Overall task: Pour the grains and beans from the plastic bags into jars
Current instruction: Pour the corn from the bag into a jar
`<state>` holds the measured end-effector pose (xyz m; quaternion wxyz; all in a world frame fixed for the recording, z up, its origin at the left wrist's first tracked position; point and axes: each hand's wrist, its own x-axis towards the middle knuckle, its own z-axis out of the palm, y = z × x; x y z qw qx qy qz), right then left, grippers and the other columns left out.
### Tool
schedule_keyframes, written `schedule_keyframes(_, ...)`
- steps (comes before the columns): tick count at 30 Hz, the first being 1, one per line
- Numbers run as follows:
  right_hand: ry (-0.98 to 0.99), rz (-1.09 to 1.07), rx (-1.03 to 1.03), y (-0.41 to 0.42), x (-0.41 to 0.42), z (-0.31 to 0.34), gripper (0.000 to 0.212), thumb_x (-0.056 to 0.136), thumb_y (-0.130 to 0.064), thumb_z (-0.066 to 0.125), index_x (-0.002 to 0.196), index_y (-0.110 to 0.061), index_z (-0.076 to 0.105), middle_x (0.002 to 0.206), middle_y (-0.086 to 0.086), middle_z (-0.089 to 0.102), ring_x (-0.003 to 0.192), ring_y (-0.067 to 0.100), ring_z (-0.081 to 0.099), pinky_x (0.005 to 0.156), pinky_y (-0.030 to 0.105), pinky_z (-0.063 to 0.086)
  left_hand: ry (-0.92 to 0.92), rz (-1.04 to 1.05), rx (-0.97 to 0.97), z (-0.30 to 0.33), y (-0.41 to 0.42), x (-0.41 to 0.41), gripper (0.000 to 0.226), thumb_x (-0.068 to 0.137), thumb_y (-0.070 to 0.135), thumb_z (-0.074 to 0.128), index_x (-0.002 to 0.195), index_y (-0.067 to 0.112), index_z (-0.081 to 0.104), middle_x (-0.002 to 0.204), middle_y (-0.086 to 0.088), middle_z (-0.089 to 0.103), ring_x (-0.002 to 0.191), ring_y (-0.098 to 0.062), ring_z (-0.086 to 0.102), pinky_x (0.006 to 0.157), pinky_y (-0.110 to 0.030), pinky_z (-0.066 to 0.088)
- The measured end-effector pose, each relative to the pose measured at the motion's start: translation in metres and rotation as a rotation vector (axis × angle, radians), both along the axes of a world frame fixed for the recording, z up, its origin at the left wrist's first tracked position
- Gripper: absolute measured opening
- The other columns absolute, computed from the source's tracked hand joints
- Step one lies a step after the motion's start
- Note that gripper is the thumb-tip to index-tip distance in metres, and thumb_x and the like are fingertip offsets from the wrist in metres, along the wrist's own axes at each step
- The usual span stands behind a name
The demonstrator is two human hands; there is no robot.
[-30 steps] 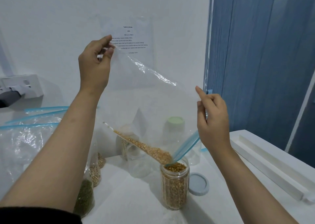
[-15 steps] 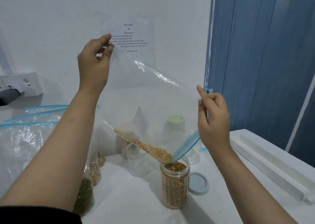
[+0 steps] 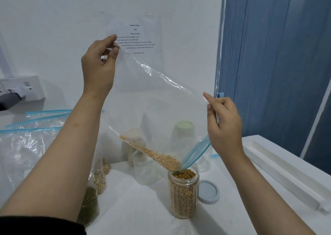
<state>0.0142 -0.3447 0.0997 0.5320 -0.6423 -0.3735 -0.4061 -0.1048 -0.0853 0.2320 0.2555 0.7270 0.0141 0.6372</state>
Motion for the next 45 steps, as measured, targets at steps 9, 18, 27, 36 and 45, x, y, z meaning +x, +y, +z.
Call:
schedule_keyframes(9,0.020,0.019,0.003,-0.001,0.000,0.001,0.036,0.101,-0.007,0.050,0.133,-0.017,0.062,0.094,-0.007,0.050,0.084,0.004,0.047,0.075,0.018,0.041,0.003,0.009,-0.001,-0.001,0.000,-0.001,0.031,0.098,0.015,0.056,0.127,0.017,0.064,0.107,0.006,0.063,0.088,0.010,0.057,0.074,-0.010,0.042)
schedule_keyframes(18,0.040,0.015,-0.020,0.001,0.001,0.004,0.036,0.099,-0.005,0.048,0.130,-0.015,0.065,0.090,-0.012,0.047,0.085,0.008,0.048,0.076,0.018,0.039,0.001,0.007,-0.002,0.000,0.001,-0.002,0.030,0.098,0.016,0.055,0.126,0.019,0.064,0.104,0.011,0.062,0.088,0.009,0.056,0.073,-0.010,0.041)
schedule_keyframes(27,0.089,0.034,0.038,0.003,-0.001,-0.001,0.035,0.101,-0.005,0.049,0.130,-0.016,0.064,0.091,-0.009,0.048,0.081,0.002,0.048,0.072,0.014,0.038,-0.005,-0.004,-0.005,-0.002,0.002,0.002,0.030,0.097,0.016,0.056,0.125,0.021,0.064,0.104,0.012,0.062,0.089,0.007,0.056,0.074,-0.012,0.043)
schedule_keyframes(36,0.074,-0.087,-0.093,0.003,0.001,-0.002,0.034,0.099,-0.015,0.048,0.126,-0.021,0.067,0.093,-0.007,0.059,0.086,0.013,0.055,0.084,0.037,0.042,-0.012,-0.025,-0.002,0.000,0.001,0.007,0.030,0.097,0.016,0.056,0.126,0.019,0.064,0.103,0.013,0.062,0.089,0.004,0.057,0.075,-0.013,0.044)
schedule_keyframes(45,-0.083,-0.140,-0.395,0.007,-0.013,0.027,0.050,0.102,-0.040,0.038,0.151,-0.030,0.040,0.114,-0.006,0.065,0.102,0.013,0.058,0.101,0.042,0.032,-0.010,-0.033,-0.015,0.002,-0.001,0.012,0.030,0.097,0.017,0.057,0.126,0.020,0.064,0.104,0.014,0.062,0.091,0.004,0.057,0.076,-0.015,0.045)
